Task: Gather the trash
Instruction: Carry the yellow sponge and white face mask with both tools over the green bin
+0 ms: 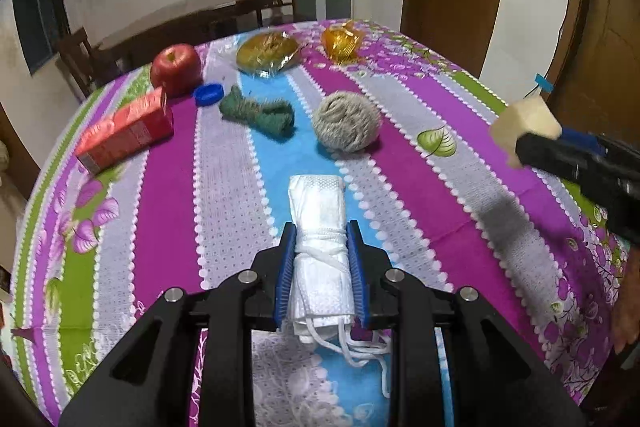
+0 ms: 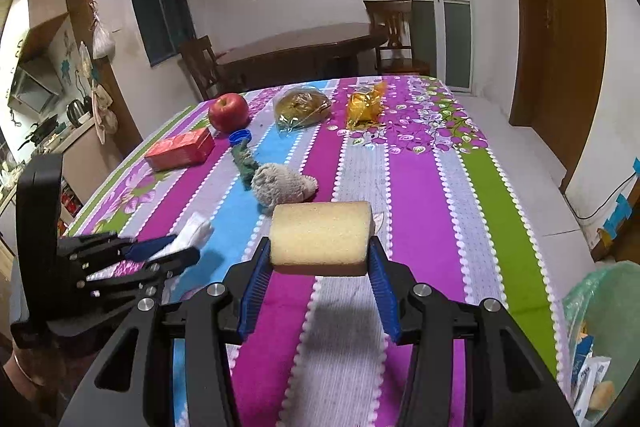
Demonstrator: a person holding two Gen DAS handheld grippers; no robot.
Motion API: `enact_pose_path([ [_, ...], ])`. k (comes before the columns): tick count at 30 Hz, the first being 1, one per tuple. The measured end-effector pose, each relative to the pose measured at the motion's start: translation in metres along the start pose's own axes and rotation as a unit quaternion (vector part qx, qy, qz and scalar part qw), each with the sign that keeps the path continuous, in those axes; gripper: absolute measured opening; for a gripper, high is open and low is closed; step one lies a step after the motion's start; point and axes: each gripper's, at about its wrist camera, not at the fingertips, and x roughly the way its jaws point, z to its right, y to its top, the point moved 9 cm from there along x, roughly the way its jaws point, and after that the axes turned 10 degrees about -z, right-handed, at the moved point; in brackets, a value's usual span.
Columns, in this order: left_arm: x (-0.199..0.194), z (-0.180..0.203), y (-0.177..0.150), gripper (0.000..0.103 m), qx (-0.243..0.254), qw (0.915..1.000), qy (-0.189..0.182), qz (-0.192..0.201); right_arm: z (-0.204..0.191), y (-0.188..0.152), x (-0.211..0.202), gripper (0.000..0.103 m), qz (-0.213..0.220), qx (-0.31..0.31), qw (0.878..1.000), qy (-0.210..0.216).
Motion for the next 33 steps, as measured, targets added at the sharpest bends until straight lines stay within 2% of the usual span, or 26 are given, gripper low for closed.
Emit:
enact_pose_path([
  [10,-0.013,0.013,0.002,0.024,0.012,0.9988,0.044,0.019,0.006,-0.029,-0.021,0.049,0.002,0.013,1.000,0.004],
  [16,-0.020,0.025,0.007,0.024,0.025,0.9978,0.054,0.029,0.014,-0.028,-0.037,0.049,0.019,0.017,1.000,0.000],
  [25,-0.032,0.060,0.031,0.024,0.055,0.9961,0.048,0.050,0.047,-0.017,-0.078,0.049,0.057,0.024,0.998,-0.034],
  [33,-0.033,0.120,0.059,0.024,0.104,0.9922,0.022,0.066,0.100,-0.017,-0.123,0.049,0.079,0.043,0.992,-0.086],
])
